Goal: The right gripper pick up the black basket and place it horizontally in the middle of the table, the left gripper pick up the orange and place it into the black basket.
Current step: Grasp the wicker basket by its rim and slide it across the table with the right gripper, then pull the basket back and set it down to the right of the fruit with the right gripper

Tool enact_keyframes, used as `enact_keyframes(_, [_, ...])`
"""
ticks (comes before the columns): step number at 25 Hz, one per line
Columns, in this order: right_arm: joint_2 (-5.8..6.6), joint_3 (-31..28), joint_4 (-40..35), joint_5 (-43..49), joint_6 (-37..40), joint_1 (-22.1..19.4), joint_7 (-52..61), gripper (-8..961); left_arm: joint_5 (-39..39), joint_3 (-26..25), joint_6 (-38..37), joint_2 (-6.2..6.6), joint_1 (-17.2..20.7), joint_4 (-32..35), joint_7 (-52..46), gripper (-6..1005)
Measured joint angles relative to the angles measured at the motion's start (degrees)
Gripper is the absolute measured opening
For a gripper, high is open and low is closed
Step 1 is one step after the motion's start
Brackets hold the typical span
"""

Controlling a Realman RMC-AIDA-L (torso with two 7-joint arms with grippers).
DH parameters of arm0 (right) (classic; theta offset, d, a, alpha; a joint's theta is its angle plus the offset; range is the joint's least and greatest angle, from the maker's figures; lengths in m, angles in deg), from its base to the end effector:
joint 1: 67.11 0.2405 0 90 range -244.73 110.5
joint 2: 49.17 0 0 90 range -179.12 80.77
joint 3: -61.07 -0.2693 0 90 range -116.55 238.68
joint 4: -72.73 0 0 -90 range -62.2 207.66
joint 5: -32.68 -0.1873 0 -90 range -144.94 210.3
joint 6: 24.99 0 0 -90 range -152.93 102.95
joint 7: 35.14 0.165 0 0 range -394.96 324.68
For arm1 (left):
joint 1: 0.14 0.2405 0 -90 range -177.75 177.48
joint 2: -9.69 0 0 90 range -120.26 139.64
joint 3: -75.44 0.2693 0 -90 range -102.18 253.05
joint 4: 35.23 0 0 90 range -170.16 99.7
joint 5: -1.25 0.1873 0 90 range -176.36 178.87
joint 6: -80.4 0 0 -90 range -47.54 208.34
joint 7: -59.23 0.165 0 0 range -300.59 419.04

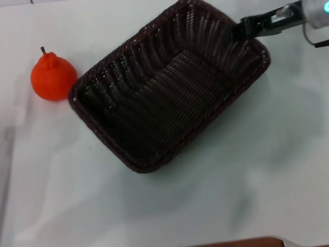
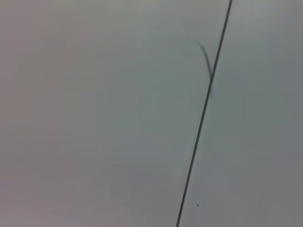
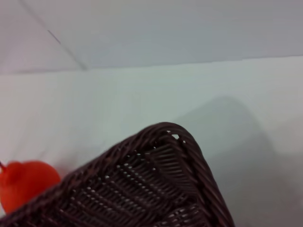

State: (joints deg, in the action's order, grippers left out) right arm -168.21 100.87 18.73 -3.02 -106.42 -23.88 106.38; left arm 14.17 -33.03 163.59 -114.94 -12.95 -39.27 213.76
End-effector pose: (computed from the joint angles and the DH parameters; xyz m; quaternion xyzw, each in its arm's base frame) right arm 0.2319 0.4006 0.0068 -0.5322 -0.8217 -0.1924 0.0675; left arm -0.3447 0.2594 -0.0067 -0.6181 -0.3031 -0.3989 0.6058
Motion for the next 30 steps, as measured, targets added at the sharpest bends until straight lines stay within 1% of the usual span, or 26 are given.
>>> enact_keyframes(3, [-0.71,0.41,-5.43,-4.01,-1.32,-4.14,3.51,223,0.02,0.19,0.27,0.0,0.21,0.06,0.0,918])
enact_keyframes(5, [-0.92,0.61,-6.28,-9.18,-0.59,-7.58,4.49,221,0.07,1.06,0.3,0.03,0.41,0.13,0.14,918])
enact_keyframes(7, [-0.9,0.72,-5.78,-14.0,0.5,-10.48,5.07,220,0.09,2.06,0.31,0.12,0.58,0.13,0.36,918])
enact_keyframes(9, [-1.01,0.86,-5.46,-15.72,1.63,-12.74,6.06,218,0.09,2.48,0.31,0.16,0.61,0.1,0.42,918])
enact_keyframes(12, [-1.53,1.59,-4.06,-17.84,2.93,-15.18,6.9,216,0.09,3.17,0.31,0.22,0.55,-0.03,0.49,918])
enact_keyframes(16, [-1.35,6.25,-0.07,-25.47,6.52,-18.9,6.57,217,0.09,4.18,0.31,0.38,0.21,-0.28,0.57,917])
enact_keyframes(19, [-1.43,8.91,0.22,-29.39,8.13,-21.26,6.56,217,0.1,4.33,0.27,0.41,-0.1,-0.4,0.63,917])
enact_keyframes(23, [-1.54,10.59,-0.35,-32.64,8.86,-23.77,6.57,216,0.15,4.49,0.29,0.57,-0.44,-0.62,0.67,917])
enact_keyframes(26, [-1.59,10.79,-0.58,-33.01,8.96,-24.91,6.81,216,0.16,4.55,0.3,0.57,-0.46,-1.26,0.68,916])
enact_keyframes(30, [-1.5,11.08,-1.3,-33.14,9.26,-26.28,6.85,216,0.18,5.9,0.04,0.56,-0.55,-2.14,0.68,916])
